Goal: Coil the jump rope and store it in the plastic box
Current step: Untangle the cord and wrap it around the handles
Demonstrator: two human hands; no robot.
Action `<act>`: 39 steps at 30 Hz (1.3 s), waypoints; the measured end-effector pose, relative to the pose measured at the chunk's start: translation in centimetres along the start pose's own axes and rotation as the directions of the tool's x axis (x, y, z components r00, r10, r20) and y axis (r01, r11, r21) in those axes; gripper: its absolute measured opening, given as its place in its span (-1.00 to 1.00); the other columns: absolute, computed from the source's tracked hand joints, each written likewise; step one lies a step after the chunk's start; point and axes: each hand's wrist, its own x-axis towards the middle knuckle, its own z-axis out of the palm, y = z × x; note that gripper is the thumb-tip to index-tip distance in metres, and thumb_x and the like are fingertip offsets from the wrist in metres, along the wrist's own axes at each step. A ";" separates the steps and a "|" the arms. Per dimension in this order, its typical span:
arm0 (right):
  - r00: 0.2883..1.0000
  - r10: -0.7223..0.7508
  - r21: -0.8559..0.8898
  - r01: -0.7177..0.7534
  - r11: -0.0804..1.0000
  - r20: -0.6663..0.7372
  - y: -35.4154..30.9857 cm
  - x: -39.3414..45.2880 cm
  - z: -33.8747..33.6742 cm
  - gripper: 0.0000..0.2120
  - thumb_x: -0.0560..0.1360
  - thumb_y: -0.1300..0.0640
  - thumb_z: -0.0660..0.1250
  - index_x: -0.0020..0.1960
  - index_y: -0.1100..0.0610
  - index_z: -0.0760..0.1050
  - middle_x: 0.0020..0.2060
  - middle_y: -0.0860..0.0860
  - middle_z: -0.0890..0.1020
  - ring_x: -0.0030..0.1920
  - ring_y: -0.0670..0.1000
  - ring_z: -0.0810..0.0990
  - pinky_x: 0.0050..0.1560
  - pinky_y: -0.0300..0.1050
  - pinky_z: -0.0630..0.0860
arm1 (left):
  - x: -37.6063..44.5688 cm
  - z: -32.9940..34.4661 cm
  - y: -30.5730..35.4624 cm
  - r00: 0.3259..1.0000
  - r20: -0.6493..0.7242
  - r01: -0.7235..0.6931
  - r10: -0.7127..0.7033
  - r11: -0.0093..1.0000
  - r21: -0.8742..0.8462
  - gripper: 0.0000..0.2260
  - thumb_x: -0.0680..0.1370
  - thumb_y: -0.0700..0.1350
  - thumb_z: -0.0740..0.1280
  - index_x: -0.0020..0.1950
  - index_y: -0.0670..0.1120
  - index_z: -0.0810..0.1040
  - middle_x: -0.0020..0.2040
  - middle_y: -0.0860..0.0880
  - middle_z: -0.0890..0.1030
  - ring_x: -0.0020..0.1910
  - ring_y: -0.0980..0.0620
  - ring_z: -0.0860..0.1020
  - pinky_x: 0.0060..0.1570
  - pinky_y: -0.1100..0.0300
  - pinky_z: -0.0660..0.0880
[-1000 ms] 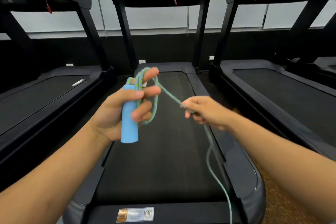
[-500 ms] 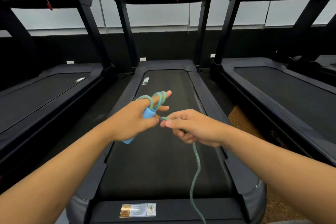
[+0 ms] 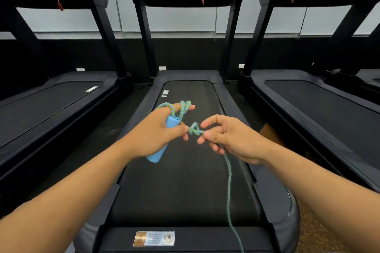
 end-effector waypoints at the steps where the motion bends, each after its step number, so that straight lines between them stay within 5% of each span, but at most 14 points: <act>1: 1.000 0.001 -0.004 -0.001 1.000 0.004 -0.1 0.0 0.3 -0.78 0.65 0.25 0.33 0.29 0.18 0.47 -0.07 0.14 0.75 -0.36 -0.05 0.49 -0.37 -0.22 0.41 | 0.0 0.2 0.2 1.000 0.001 0.002 -0.002 1.000 -0.022 -0.77 0.62 -0.17 0.38 0.24 0.07 0.59 -0.08 0.05 0.74 -0.17 0.22 0.59 -0.03 0.31 0.47; 6: 0.999 -0.037 -0.032 0.037 0.999 -0.008 -0.4 0.0 1.1 -0.74 0.64 0.24 0.35 0.32 0.15 0.56 -0.05 0.12 0.76 -0.32 -0.08 0.51 -0.33 -0.20 0.44 | 0.0 0.3 0.4 0.999 -0.038 0.012 -0.013 1.000 -0.022 -0.99 0.60 -0.17 0.41 0.00 -0.07 0.61 -0.18 -0.02 0.71 -0.24 0.16 0.61 -0.09 0.14 0.49; 10: 0.997 -0.066 -0.012 0.066 0.998 -0.029 -0.5 0.1 1.3 -0.70 0.62 0.30 0.36 0.34 0.13 0.57 -0.24 0.01 0.73 -0.32 -0.05 0.52 -0.32 -0.17 0.48 | -0.1 0.1 0.6 0.999 0.040 0.001 -0.003 0.999 0.042 -0.87 0.57 -0.03 0.45 -0.15 -0.01 0.68 -0.14 -0.01 0.69 -0.13 0.01 0.65 -0.03 0.03 0.54; 15: 0.994 -0.112 -0.125 0.110 0.986 -0.014 -0.9 -0.1 1.5 -0.91 0.56 0.29 0.43 0.01 0.14 0.62 -0.29 0.11 0.63 -0.30 0.03 0.55 -0.27 -0.06 0.52 | -0.1 0.5 0.7 0.997 0.059 0.029 -0.040 0.983 0.179 -0.85 0.51 -0.07 0.47 -0.26 -0.02 0.65 -0.20 -0.08 0.63 -0.20 -0.14 0.57 -0.22 0.08 0.49; 18: 0.993 -0.114 -0.199 0.117 0.973 0.027 -1.0 -0.2 1.3 -0.85 0.53 0.30 0.45 -0.09 0.10 0.52 -0.29 0.13 0.61 -0.31 0.03 0.57 -0.26 -0.04 0.54 | 0.0 0.5 0.7 0.999 0.043 0.018 -0.029 0.974 0.226 -0.83 0.55 -0.04 0.43 -0.23 -0.03 0.64 -0.22 -0.05 0.64 -0.21 -0.08 0.58 -0.12 -0.03 0.50; 25: 0.984 -0.105 -0.127 0.124 0.984 0.144 -2.0 -1.0 0.4 -0.82 0.59 0.36 0.35 -0.06 0.12 0.43 -0.13 0.14 0.69 -0.29 0.07 0.56 -0.25 -0.05 0.52 | 0.0 0.2 0.9 0.998 -0.062 -0.005 0.010 0.996 0.088 -0.83 0.61 -0.03 0.40 -0.16 -0.01 0.64 -0.26 0.06 0.70 -0.19 0.00 0.65 -0.01 -0.07 0.56; 31: 0.971 -0.185 -0.436 0.232 0.869 0.148 -3.7 -1.6 0.5 -0.77 0.57 0.32 0.33 -0.11 0.01 0.46 -0.29 -0.11 0.57 -0.33 -0.11 0.42 -0.26 -0.26 0.39 | 0.3 0.5 1.1 0.990 -0.143 -0.008 -0.010 0.993 -0.121 -0.87 0.50 -0.04 0.40 -0.15 -0.08 0.64 -0.33 -0.02 0.67 -0.31 0.03 0.57 -0.12 0.02 0.53; 33: 0.969 -0.221 -0.538 0.244 0.807 0.108 -4.1 -1.5 0.8 -0.80 0.61 0.20 0.33 -0.18 0.04 0.49 -0.36 -0.09 0.49 -0.35 -0.16 0.36 -0.27 -0.30 0.34 | 0.3 0.7 1.2 0.988 -0.151 0.002 -0.028 0.986 -0.166 -0.87 0.49 -0.06 0.40 -0.15 -0.11 0.63 -0.33 -0.03 0.66 -0.30 0.01 0.56 -0.13 0.04 0.51; 36: 0.941 -0.339 -0.618 0.264 0.741 -0.005 -3.6 -1.1 1.5 -0.57 0.65 -0.01 0.33 -0.32 0.17 0.39 -0.46 -0.01 0.36 -0.41 -0.11 0.29 -0.35 -0.21 0.27 | 0.3 0.7 1.1 0.984 -0.174 0.003 -0.044 0.974 -0.227 -0.90 0.52 -0.12 0.40 -0.18 -0.12 0.62 -0.32 -0.05 0.66 -0.28 -0.04 0.54 -0.13 0.03 0.49; 39: 0.882 -0.465 -0.664 0.303 0.683 -0.075 -3.2 -0.8 2.0 -0.67 0.58 0.05 0.44 -0.28 0.11 0.42 -0.48 -0.09 0.43 -0.44 -0.09 0.38 -0.37 -0.27 0.31 | 0.4 0.5 1.2 0.977 -0.207 -0.006 -0.045 0.972 -0.236 -0.86 0.55 -0.18 0.39 -0.21 -0.11 0.62 -0.33 -0.03 0.65 -0.30 -0.03 0.52 -0.16 0.05 0.48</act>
